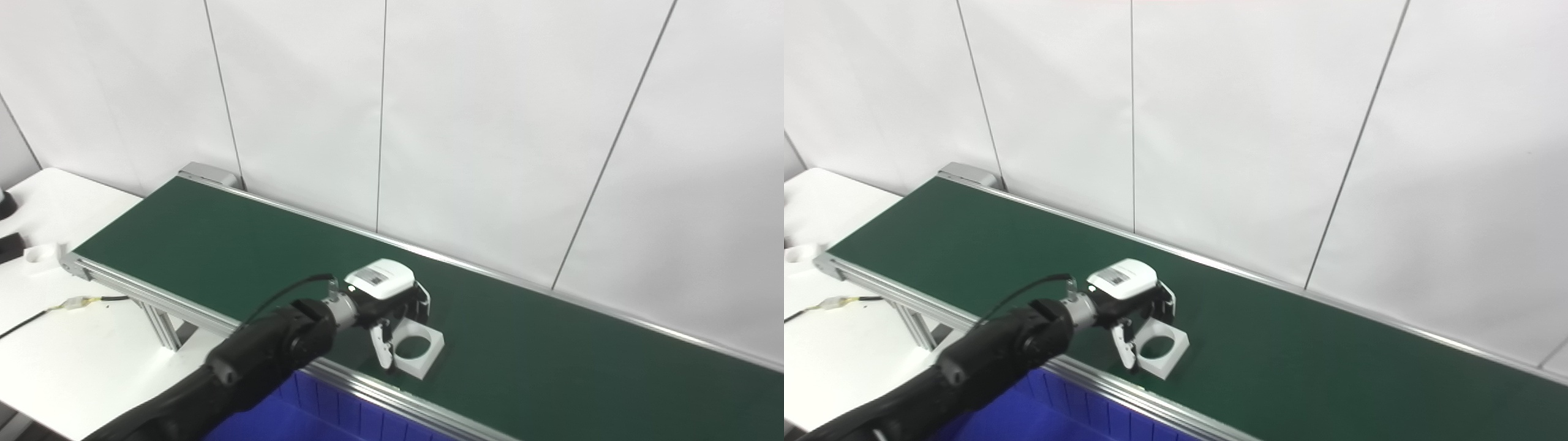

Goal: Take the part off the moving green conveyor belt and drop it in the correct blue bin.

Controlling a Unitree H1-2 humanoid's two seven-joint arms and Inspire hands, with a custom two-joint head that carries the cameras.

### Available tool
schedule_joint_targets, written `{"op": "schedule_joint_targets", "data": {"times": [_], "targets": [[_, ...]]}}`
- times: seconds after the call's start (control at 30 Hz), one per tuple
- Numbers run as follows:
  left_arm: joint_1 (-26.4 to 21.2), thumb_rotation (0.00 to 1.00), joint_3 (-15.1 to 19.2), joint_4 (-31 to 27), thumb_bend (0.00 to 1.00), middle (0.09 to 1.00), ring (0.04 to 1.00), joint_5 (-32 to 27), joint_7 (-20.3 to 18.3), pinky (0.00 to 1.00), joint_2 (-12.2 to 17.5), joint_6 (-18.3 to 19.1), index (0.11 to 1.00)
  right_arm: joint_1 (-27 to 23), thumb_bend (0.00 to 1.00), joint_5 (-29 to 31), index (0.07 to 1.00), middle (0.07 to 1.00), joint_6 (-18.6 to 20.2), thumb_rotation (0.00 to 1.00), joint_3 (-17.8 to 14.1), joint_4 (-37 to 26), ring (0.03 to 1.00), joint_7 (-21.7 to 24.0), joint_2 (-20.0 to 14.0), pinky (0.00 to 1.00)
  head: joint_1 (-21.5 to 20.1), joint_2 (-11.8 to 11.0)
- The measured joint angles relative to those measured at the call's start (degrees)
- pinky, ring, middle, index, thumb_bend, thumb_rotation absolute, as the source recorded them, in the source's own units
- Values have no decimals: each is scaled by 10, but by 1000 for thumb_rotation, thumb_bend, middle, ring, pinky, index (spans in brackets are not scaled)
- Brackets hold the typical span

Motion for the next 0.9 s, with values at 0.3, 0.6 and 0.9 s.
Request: {"op": "schedule_joint_targets", "data": {"times": [0.3, 0.6, 0.9], "targets": [[14, 0, 37, -88, 522, 475, 519, -7, -40, 639, 4, 21, 500, 1, 556, -1, 897, 824, 0, 828, 1, 0, 764, 0, 1, 680, -4, -2], [41, 0, 77, -158, 521, 450, 503, -10, -52, 644, 6, 21, 512, 0, 565, -1, 892, 823, 0, 827, 2, 0, 757, 0, 0, 672, -7, 2], [109, 0, 108, -277, 522, 448, 456, -24, -94, 553, 8, 35, 507, 5, 556, 1, 891, 820, 0, 820, 1, -3, 755, 0, -3, 670, -9, 11]]}}
